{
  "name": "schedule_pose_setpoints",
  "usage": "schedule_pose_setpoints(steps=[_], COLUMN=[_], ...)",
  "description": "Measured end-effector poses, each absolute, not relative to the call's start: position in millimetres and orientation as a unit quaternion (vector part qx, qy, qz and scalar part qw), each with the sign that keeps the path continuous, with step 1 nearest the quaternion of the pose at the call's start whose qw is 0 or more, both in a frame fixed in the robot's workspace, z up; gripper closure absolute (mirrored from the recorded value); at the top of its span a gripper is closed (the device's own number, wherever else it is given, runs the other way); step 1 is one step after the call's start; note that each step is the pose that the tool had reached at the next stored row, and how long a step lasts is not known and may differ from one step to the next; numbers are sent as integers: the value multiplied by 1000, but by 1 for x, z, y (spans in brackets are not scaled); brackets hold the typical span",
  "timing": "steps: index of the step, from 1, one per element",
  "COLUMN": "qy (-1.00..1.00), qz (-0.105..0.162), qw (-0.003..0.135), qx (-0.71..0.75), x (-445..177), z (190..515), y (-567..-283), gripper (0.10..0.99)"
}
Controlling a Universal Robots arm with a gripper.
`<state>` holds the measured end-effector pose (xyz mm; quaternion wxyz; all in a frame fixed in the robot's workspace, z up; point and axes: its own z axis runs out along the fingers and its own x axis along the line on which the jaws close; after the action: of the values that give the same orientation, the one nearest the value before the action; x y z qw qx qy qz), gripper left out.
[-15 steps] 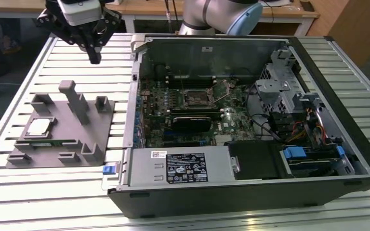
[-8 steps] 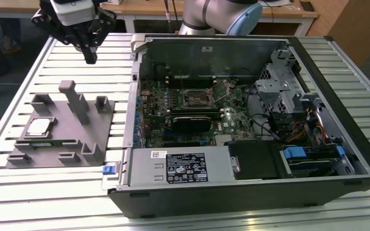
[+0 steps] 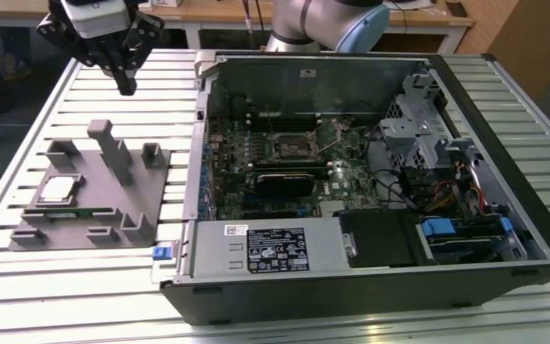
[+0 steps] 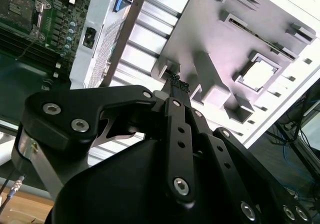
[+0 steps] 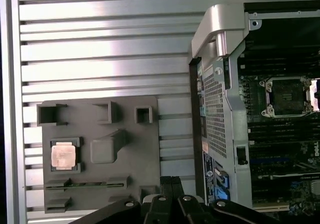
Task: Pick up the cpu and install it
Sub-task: 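Reach for the cpu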
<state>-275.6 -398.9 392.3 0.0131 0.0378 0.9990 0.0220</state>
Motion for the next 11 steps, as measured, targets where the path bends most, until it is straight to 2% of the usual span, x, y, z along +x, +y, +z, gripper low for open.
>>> schedule_pose_setpoints(steps=[11], qy=[999], qz=[22], qw=[13], qx=[38], x=[-289], z=[392], y=[-399], gripper=[980])
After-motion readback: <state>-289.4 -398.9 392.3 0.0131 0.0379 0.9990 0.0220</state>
